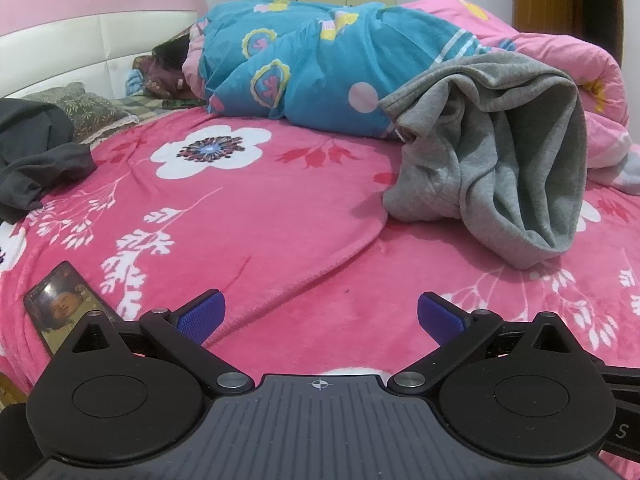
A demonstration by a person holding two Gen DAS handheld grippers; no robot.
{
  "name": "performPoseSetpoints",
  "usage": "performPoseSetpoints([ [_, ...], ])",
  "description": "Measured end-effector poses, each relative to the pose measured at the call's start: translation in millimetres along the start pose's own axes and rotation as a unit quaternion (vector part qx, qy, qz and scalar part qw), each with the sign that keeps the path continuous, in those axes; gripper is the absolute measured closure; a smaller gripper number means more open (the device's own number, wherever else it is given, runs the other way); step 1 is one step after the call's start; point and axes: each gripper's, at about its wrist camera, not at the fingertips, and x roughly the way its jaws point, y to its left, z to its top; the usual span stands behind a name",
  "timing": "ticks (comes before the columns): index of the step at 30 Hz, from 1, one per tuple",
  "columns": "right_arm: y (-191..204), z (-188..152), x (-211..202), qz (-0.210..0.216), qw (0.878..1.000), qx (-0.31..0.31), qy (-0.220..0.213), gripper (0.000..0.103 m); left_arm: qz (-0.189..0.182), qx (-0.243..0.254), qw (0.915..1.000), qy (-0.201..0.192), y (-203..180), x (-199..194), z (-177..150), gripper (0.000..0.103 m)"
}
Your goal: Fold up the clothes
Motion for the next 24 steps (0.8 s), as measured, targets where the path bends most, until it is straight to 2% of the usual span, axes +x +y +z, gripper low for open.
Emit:
performPoseSetpoints([
  [24,2.5,1.5,2.9,0.004,1.000,-0.003,-0.004,0.000,0.005,0.006,0.9999,-0.007,-2.6,6.8,2.1,0.000],
])
